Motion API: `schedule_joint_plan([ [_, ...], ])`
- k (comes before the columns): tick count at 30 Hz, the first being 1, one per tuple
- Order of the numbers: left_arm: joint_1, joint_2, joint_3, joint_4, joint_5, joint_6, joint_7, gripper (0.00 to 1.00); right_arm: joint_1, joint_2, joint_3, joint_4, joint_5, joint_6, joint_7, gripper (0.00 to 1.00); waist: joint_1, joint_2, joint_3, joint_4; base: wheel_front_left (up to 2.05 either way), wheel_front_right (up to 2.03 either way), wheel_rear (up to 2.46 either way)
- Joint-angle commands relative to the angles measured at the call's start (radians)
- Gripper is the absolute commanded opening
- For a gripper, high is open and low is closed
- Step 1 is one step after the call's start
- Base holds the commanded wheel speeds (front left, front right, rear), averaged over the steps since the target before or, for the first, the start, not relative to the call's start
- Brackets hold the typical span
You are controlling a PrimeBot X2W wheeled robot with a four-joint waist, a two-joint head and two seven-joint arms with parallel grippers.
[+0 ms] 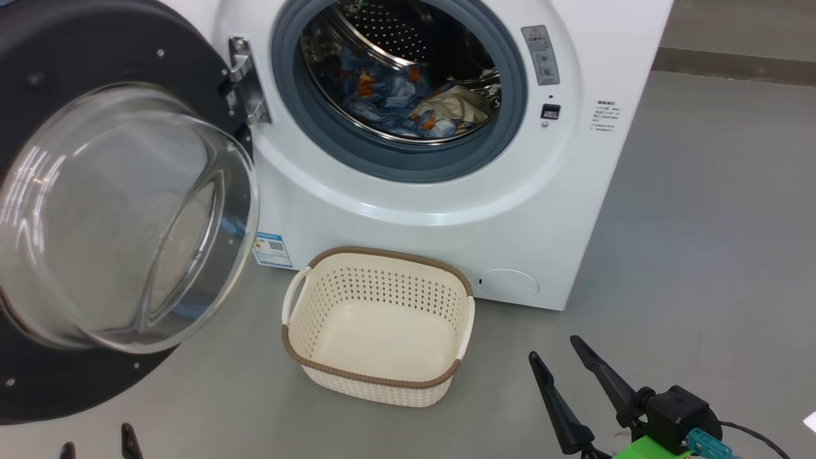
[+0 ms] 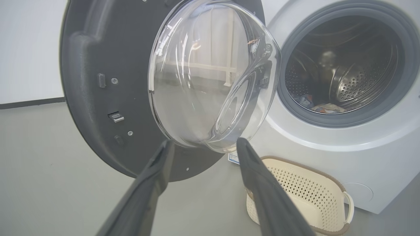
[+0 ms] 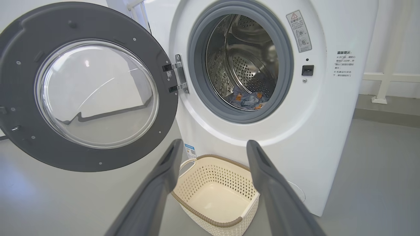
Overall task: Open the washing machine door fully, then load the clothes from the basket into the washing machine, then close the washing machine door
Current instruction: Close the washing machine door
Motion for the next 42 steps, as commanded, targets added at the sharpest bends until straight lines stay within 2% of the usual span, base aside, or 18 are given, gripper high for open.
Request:
schedule_joint_plan([
  [1, -0.013, 0.003, 0.030, -0.029, -0.007, 0.008, -0.005, 1.00, -0.001, -0.001, 0.026, -0.019, -0.012, 0.001, -0.005, 1.00, 0.0000, 0.0000, -0.002, 0.016, 0.00, 0.00, 0.00],
  [22, -0.009, 0.003, 0.026, -0.026, -0.013, 0.015, -0.005, 1.00, 0.000, 0.001, 0.029, -0.017, -0.014, 0.001, -0.005, 1.00, 0.0000, 0.0000, 0.001, 0.092, 0.00, 0.00, 0.00],
  [42, -0.003, 0.003, 0.030, -0.026, -0.009, 0.021, -0.005, 1.00, -0.003, -0.002, 0.037, -0.013, -0.010, 0.001, -0.005, 1.00, 0.0000, 0.0000, -0.003, 0.092, 0.00, 0.00, 0.00],
])
